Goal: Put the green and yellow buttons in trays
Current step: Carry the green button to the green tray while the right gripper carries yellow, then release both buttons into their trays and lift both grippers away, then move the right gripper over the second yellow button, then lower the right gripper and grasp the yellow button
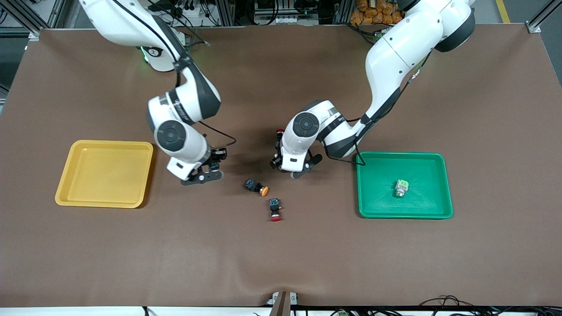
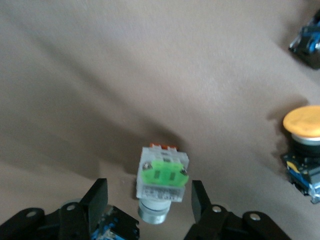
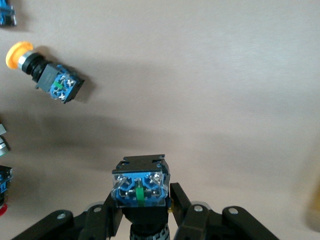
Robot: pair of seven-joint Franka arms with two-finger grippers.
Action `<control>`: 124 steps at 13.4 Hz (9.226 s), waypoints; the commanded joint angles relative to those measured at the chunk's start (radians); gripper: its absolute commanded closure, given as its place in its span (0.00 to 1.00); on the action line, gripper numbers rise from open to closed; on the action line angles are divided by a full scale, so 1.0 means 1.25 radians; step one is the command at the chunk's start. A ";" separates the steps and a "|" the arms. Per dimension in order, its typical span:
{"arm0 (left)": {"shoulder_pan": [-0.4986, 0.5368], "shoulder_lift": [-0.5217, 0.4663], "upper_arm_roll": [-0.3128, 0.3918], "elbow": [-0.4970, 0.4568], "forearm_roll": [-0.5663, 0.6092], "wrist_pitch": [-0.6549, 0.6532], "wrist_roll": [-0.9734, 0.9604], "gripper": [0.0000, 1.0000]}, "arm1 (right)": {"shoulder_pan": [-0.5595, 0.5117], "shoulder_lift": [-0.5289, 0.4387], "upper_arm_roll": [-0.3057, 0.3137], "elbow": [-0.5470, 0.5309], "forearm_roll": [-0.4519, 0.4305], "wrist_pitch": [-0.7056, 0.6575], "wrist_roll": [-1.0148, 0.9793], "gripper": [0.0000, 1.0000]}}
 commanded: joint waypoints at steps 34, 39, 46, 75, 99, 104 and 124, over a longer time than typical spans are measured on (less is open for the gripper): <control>0.563 -0.267 -0.079 -0.238 0.003 -0.218 0.514 1.00 | -0.645 0.066 0.010 -0.154 -0.078 0.186 -0.590 1.00; 0.554 -0.237 -0.079 -0.245 0.003 -0.203 0.514 1.00 | -0.657 0.088 0.010 -0.154 -0.078 0.193 -0.594 1.00; 0.548 -0.209 -0.079 -0.239 0.008 -0.168 0.511 0.34 | -0.657 0.093 0.015 -0.112 -0.064 0.137 -0.632 0.00; 0.194 -0.641 0.396 0.089 -0.185 -0.647 0.997 0.00 | -0.098 0.025 0.024 0.145 0.045 -0.144 0.609 0.00; 0.165 -0.731 0.479 0.028 -0.275 -0.663 1.119 0.00 | 0.082 0.234 0.017 0.274 0.021 0.090 1.334 0.00; 0.160 -0.734 0.478 0.028 -0.274 -0.674 1.119 0.00 | 0.080 0.234 0.016 0.272 0.021 0.089 1.327 0.00; 0.157 -0.738 0.476 0.026 -0.274 -0.703 1.117 0.00 | 0.094 0.336 0.017 0.273 0.033 0.190 1.566 0.00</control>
